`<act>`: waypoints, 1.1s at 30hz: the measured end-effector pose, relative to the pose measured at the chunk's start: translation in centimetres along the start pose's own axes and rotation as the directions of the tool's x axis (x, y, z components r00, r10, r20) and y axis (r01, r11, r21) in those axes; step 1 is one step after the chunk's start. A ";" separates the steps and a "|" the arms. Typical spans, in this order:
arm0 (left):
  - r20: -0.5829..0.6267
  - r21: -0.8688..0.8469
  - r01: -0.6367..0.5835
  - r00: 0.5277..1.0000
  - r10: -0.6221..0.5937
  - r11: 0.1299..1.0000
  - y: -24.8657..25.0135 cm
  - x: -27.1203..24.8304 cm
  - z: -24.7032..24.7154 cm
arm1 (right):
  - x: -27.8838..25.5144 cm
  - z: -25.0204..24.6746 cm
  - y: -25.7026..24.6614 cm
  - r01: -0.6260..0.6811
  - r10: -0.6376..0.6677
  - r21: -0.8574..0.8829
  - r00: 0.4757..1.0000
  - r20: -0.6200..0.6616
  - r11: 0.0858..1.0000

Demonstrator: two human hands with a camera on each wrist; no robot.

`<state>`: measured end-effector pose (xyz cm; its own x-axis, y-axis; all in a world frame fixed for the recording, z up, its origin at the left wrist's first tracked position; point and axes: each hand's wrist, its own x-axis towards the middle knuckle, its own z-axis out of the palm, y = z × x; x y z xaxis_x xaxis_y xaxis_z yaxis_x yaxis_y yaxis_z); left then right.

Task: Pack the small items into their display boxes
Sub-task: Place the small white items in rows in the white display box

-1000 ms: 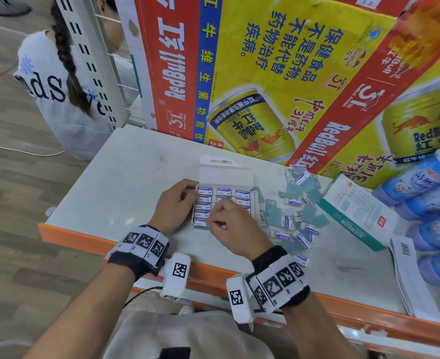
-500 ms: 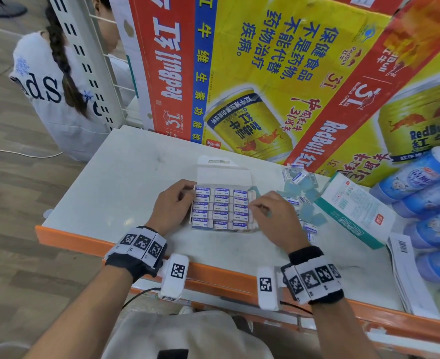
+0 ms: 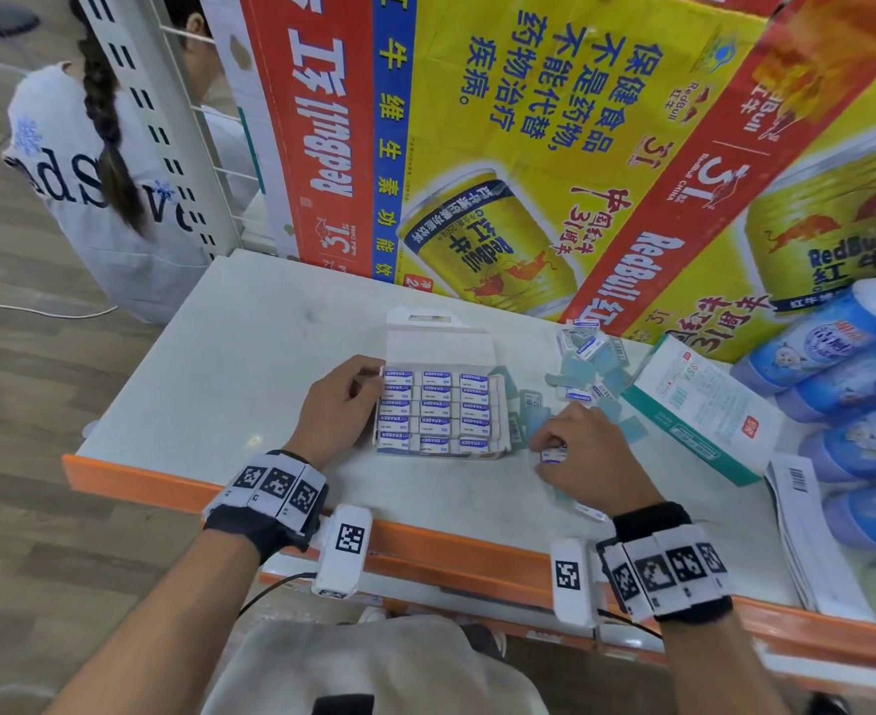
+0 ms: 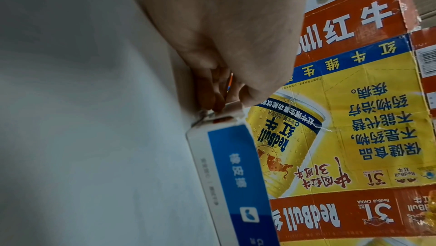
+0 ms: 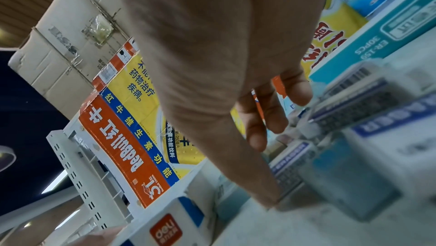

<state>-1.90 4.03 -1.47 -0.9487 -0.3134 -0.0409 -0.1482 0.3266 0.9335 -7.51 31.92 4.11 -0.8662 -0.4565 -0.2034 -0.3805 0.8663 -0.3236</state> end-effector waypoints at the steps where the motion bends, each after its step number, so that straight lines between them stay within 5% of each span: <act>1: 0.001 0.001 0.002 1.000 -0.002 1.000 0.0 0.0 0.0 | 0.0 0.0 -0.1 -0.002 0.002 -0.011 1.000 0.005 1.000; 9: -0.004 -0.007 0.016 1.000 -0.016 1.000 -0.1 0.1 0.1 | -0.1 0.3 -0.3 -0.006 0.005 0.016 0.999 0.041 1.000; 17: -0.002 -0.010 0.034 0.999 -0.034 0.999 0.2 -0.1 0.1 | 0.2 -0.8 -1.8 0.046 0.041 0.406 0.978 -0.203 0.913; 33: 0.006 0.026 0.051 0.999 -0.052 0.998 0.8 -0.3 0.0 | 0.7 0.5 -4.4 0.341 -0.267 0.404 0.936 -0.230 0.849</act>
<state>-1.75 4.35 -0.69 -0.9415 -0.3245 -0.0912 -0.2040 0.3332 0.9205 -6.30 27.66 4.94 -0.7837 -0.6115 0.1086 -0.4877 0.4976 -0.7173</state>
